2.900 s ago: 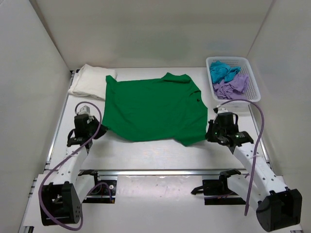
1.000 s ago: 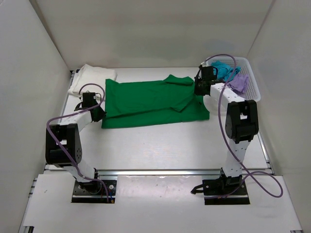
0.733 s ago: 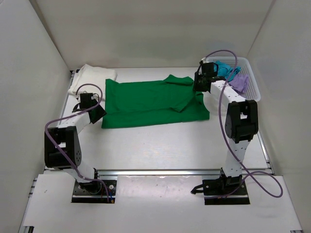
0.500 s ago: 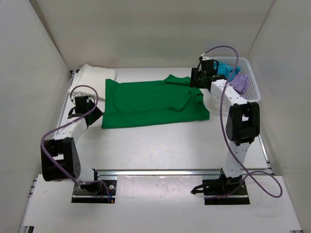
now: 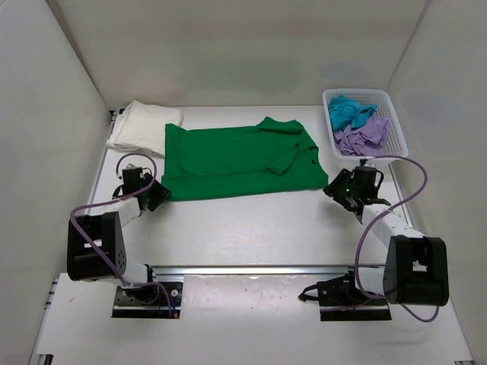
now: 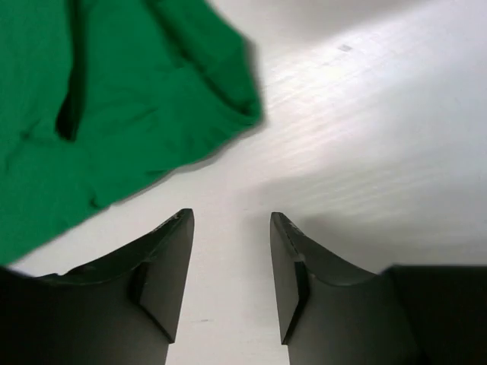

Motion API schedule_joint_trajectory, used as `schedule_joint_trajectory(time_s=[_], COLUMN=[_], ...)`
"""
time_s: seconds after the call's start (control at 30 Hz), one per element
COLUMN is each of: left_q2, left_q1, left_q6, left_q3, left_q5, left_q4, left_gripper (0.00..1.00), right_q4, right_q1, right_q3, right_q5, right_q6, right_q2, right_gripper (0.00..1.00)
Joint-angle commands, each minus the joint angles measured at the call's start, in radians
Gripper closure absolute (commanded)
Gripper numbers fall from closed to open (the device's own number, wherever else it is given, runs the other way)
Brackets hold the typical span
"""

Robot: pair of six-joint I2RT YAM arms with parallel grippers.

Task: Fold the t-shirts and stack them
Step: Fold the flattened tshirt in 1/3 of the way

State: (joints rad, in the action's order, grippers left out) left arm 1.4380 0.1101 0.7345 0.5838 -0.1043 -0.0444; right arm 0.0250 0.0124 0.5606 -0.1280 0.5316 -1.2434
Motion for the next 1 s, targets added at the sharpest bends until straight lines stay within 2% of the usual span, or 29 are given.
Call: schedule_joint_trajectory(time_s=[0.0, 0.17, 0.47, 0.5, 0.57, 0.7, 0.83, 0.97], left_q2=[0.012, 0.059, 0.090, 0.099, 0.095, 0.090, 0.055, -0.063], left_q1=[0.016, 0.007, -0.003, -0.007, -0.004, 0.010, 0.020, 0.048], left_q6=[0.035, 0.040, 0.028, 0.026, 0.019, 0.003, -0.010, -0.029], left_q3=[-0.041, -0.032, 0.010, 0.016, 0.017, 0.013, -0.011, -0.061], left_q5=[-0.014, 0.001, -0.009, -0.009, 0.000, -0.006, -0.015, -0.052], left_q4=[0.080, 0.104, 0.086, 0.074, 0.072, 0.067, 0.044, -0.031], left_gripper=[0.45, 0.48, 0.73, 0.78, 0.88, 1.00, 1.00, 1.00], right_q4=[-0.212, -0.359, -0.399, -0.404, -0.412, -0.435, -0.395, -0.265], right_q1=[0.066, 0.139, 0.110, 0.109, 0.103, 0.103, 0.115, 0.124], right_q3=[-0.036, -0.065, 0.013, 0.025, 0.033, 0.022, -0.019, -0.125], right_q5=[-0.113, -0.182, -0.150, -0.138, -0.143, -0.140, -0.139, -0.096], right_q6=[0.128, 0.214, 0.294, 0.297, 0.312, 0.338, 0.311, 0.265], right_q2=[-0.051, -0.185, -0.338, -0.347, -0.367, -0.378, -0.326, -0.134], right_gripper=[0.56, 0.56, 0.57, 0.59, 0.79, 0.99, 1.00, 1.00])
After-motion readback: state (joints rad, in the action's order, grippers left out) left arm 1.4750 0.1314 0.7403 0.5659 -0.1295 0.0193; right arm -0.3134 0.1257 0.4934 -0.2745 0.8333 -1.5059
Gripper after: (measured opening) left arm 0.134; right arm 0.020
